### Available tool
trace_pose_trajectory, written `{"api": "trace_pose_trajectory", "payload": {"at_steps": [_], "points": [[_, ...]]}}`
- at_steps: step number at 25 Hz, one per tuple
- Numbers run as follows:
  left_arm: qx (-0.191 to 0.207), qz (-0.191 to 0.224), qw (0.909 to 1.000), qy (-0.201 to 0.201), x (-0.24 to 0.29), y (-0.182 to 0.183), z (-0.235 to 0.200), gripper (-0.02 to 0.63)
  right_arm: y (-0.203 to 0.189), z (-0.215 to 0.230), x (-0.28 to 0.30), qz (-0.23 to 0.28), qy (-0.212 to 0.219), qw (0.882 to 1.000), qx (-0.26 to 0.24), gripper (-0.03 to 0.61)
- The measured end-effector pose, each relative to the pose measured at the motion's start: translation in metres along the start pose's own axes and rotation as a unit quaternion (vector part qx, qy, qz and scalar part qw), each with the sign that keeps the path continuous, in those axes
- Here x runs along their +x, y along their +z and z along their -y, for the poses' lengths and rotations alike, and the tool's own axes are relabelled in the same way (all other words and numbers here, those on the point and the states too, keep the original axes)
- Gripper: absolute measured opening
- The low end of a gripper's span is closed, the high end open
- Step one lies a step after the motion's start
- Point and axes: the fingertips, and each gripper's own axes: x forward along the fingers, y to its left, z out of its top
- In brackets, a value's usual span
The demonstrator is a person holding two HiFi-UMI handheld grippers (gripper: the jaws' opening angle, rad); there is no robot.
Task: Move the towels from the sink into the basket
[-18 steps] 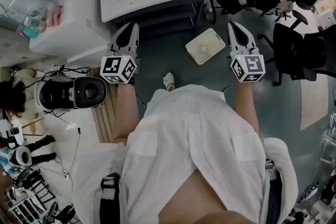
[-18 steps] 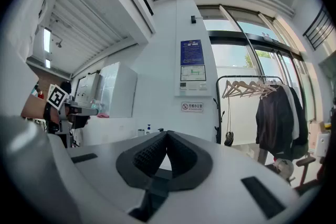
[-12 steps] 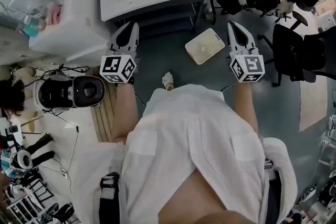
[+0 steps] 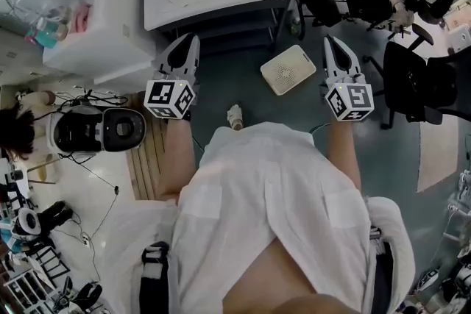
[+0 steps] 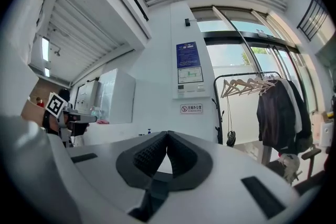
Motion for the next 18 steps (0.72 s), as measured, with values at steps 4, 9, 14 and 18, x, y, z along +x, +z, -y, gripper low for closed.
{"api": "trace_pose_trajectory", "payload": {"at_steps": [4,9,14,18], "points": [[-0.004,0.003,1.0,0.001,0.001,0.0,0.0,0.032,-0.002,0.001,0.002,-0.005,0.001,1.0,-0.009,0.028],[-0.003,0.0,1.0,-0.001,0.006,-0.002,0.006,0.032,-0.007,0.005,0.001,-0.013,0.001,1.0,-0.012,0.028],[-0.001,-0.004,1.0,-0.005,0.013,-0.006,0.01,0.032,-0.011,0.01,0.003,-0.019,0.002,1.0,-0.016,0.028],[-0.002,-0.004,1.0,-0.004,0.021,-0.01,0.01,0.032,-0.016,0.015,0.008,-0.021,0.004,1.0,-0.016,0.028]]}}
